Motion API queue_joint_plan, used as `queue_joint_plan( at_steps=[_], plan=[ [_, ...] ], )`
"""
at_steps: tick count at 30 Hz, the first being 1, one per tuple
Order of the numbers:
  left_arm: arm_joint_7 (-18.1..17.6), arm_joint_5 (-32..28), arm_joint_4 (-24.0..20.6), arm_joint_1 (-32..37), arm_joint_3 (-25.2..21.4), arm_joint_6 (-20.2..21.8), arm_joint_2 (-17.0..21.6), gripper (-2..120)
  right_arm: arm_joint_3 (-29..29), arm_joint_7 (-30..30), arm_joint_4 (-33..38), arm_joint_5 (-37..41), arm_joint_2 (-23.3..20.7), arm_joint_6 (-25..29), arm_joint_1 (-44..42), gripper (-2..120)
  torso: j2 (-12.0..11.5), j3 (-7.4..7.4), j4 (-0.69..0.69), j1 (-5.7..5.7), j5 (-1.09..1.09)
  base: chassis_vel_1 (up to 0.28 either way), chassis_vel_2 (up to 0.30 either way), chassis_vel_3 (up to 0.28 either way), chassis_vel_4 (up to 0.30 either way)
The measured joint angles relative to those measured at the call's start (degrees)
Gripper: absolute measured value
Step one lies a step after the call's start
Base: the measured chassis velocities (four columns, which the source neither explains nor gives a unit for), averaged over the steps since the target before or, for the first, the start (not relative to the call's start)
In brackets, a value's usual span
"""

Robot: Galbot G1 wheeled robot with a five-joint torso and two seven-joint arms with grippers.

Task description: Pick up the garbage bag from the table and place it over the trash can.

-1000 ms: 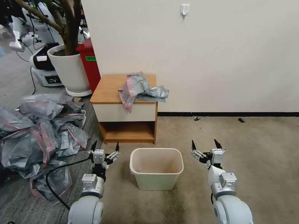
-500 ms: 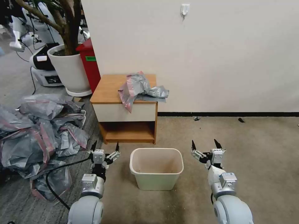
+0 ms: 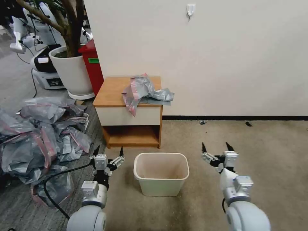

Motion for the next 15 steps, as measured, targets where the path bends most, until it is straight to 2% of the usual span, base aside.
queue_joint_plan(
  at_steps=[3,5,8,15],
  plan=[
    [-0.36,-1.17,-6.55,3.57,0.68,4.25,-1.03,100,1.84,0.01,6.20,2.44,0.53,-5.85,-1.78,100,0.00,0.00,-0.01,0.00,0.01,0.000,0.000,0.000,0.000],
    [-0.41,-1.51,-8.06,4.34,0.85,5.13,-1.28,100,2.31,-0.31,7.68,4.09,0.07,-6.52,-2.25,100,0.00,0.00,-0.01,0.00,0.00,0.000,0.000,0.000,0.000],
    [-0.33,-5.90,-6.91,4.16,0.15,0.45,1.04,100,2.55,-0.75,8.04,6.85,-1.04,-4.98,-2.16,100,0.00,0.00,-0.01,0.00,0.00,0.000,0.000,0.000,0.000],
    [0.46,-6.42,-4.35,3.53,-0.08,-2.97,2.30,100,0.98,-0.73,4.88,8.16,-1.94,0.93,-0.78,100,0.00,0.00,-0.01,0.00,0.00,0.000,0.000,0.000,0.000]
  ],
)
